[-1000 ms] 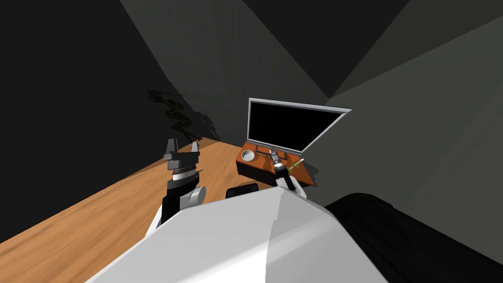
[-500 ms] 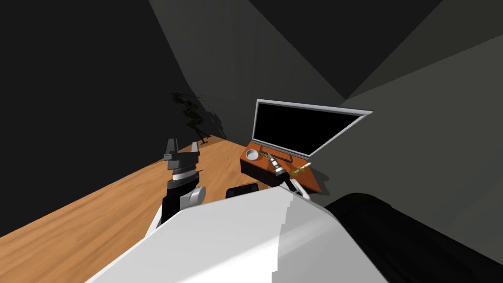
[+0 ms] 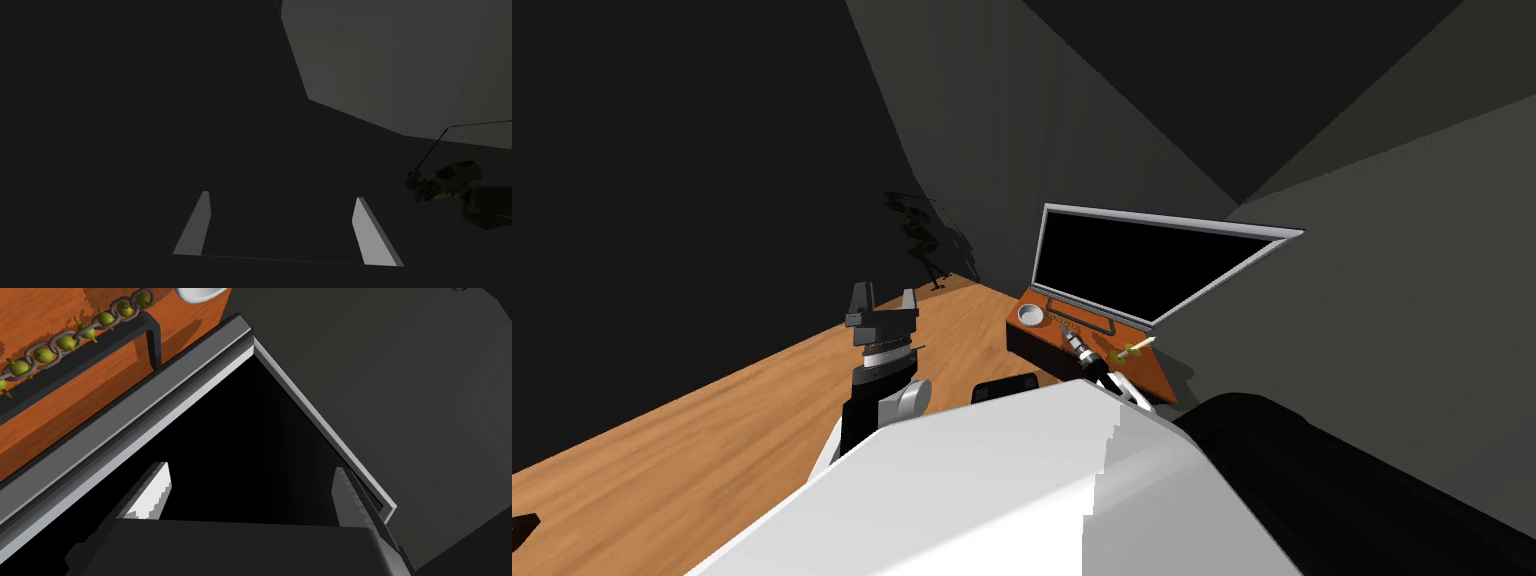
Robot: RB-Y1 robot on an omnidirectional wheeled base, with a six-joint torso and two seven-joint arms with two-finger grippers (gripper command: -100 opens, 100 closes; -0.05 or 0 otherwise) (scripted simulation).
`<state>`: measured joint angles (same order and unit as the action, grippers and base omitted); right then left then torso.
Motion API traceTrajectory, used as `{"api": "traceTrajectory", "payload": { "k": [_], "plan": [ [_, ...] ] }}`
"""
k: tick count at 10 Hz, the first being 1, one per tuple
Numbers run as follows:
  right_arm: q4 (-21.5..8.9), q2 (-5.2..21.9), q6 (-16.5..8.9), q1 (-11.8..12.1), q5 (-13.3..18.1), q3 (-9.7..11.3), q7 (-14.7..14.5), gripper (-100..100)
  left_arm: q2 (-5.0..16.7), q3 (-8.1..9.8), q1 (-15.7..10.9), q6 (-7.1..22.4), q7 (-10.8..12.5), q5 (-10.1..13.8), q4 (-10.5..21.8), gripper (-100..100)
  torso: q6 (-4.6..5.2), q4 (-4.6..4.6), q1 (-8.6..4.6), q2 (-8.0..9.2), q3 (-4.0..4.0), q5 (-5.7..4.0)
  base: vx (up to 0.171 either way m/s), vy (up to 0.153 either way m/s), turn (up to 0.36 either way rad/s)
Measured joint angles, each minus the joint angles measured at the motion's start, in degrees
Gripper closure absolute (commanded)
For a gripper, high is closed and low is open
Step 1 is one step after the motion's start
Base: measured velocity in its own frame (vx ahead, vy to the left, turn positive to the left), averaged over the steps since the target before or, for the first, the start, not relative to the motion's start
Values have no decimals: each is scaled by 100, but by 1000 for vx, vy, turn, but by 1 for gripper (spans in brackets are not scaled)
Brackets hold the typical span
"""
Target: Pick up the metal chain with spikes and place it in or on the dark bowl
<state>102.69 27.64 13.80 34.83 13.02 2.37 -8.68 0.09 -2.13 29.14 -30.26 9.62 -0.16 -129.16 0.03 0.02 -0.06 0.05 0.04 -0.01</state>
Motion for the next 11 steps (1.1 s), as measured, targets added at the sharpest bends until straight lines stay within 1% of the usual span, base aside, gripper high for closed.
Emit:
{"api": "traceTrajectory", "payload": {
  "k": [1,2,4,5,6,7,8,9,11],
  "plan": [
    [-210,116,-62,-72,69,37,-27,-100,0,-1,-1,0,0,0,0,0,-6,-1,1,-3,-2,0,-8,17,318],
    [-375,294,-130,-29,169,68,-81,-100,0,-1,-1,0,0,0,0,0,-3,-1,2,-3,-2,1,-3,8,104],
    [-619,484,-187,97,304,105,-176,-100,0,0,0,0,0,0,0,0,-2,-1,3,-4,-3,1,1,11,146],
    [-822,560,-162,74,339,111,-207,-100,0,0,0,0,0,0,0,0,-1,-1,1,-6,-4,0,0,0,0],
    [-888,581,-175,84,353,120,-216,-100,0,0,0,0,0,0,0,0,1,-1,0,-6,-4,0,8,9,218],
    [-1045,691,-218,58,418,162,-249,-100,0,0,-1,0,0,0,0,0,-4,-2,0,-9,-5,0,11,3,121],
    [-1278,769,-206,2,447,178,-268,-100,0,0,0,0,0,0,0,0,1,-2,-2,-10,-6,0,23,5,182],
    [-1464,882,-229,16,522,217,-315,-100,0,0,0,0,0,0,0,0,-2,-3,-1,-14,-8,0,21,-1,131],
    [-1712,998,-295,56,658,286,-435,-100,0,0,0,0,0,0,0,0,-3,-3,-1,-16,-9,0,26,3,167]
  ]
}}
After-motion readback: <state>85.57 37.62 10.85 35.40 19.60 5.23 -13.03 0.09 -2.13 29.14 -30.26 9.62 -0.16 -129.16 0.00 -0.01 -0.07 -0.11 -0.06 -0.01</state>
